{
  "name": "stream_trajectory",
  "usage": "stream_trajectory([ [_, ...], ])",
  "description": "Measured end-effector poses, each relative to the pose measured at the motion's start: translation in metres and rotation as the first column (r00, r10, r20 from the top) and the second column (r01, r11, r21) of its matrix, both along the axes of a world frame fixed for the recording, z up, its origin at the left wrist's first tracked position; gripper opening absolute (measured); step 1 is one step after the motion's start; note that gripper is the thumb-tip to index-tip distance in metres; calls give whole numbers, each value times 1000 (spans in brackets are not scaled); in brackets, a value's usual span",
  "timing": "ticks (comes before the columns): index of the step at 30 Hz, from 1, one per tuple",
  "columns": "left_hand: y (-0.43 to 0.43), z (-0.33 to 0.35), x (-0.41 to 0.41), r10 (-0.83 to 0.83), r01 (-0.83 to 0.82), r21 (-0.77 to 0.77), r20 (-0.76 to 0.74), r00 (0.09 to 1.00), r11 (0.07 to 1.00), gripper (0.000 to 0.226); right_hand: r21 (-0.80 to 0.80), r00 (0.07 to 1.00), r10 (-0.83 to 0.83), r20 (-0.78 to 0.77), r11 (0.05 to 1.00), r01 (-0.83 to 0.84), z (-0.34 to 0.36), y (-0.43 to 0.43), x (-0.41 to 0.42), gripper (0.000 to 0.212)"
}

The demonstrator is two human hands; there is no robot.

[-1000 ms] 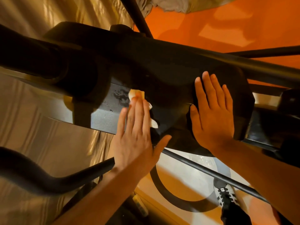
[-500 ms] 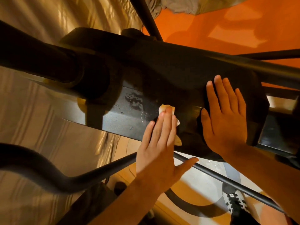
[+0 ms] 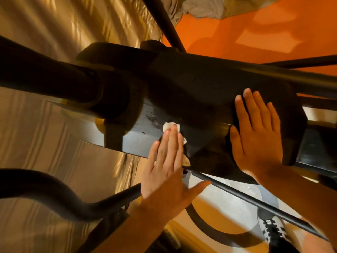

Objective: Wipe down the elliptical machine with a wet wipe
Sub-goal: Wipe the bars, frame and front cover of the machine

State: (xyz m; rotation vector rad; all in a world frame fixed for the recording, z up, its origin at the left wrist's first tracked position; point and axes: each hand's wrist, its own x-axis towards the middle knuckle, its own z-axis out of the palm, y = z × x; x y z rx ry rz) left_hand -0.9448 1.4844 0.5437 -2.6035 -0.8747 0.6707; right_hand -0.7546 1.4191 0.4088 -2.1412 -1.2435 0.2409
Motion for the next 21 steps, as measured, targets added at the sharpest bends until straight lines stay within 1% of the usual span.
stream_trajectory([
  [2, 28, 3, 12, -50, 49, 41, 30, 998, 998, 110, 2, 1000, 5, 0, 1000, -5, 0, 0, 0, 64],
  [3, 48, 7, 24, -42, 38, 61, 64, 997, 997, 108, 6, 1000, 7, 0, 1000, -7, 0, 0, 1, 64],
  [6, 87, 20, 55, 59, -75, 105, 142, 988, 992, 105, 20, 1000, 5, -4, 1000, -4, -1, 0, 1, 64],
  [8, 70, 21, 42, 99, -107, 70, 115, 988, 992, 106, 30, 1000, 4, -8, 1000, -4, -1, 0, 1, 65],
  [11, 19, 16, -6, 94, -94, -5, 46, 995, 996, 110, 40, 1000, 3, 0, 999, -3, -1, 0, 1, 66],
  [12, 10, 14, -19, 84, -83, -12, 30, 996, 996, 109, 48, 1000, 5, -1, 999, -5, -1, 0, 1, 66],
  [14, 17, 15, -25, 66, -67, 18, 46, 997, 998, 107, 72, 1000, 6, -3, 997, -6, -1, 0, 1, 66],
  [16, 45, 19, -5, 70, -76, 63, 93, 993, 995, 105, 86, 1000, 8, -3, 996, -7, -2, 0, 0, 66],
  [19, 95, 26, 37, 143, -168, 137, 175, 974, 976, 105, 93, 1000, -3, -1, 996, 3, -4, 0, 0, 66],
  [21, 98, 26, 49, 172, -200, 131, 202, 964, 971, 110, 94, 1000, -2, 9, 996, 1, -4, 1, 0, 66],
])
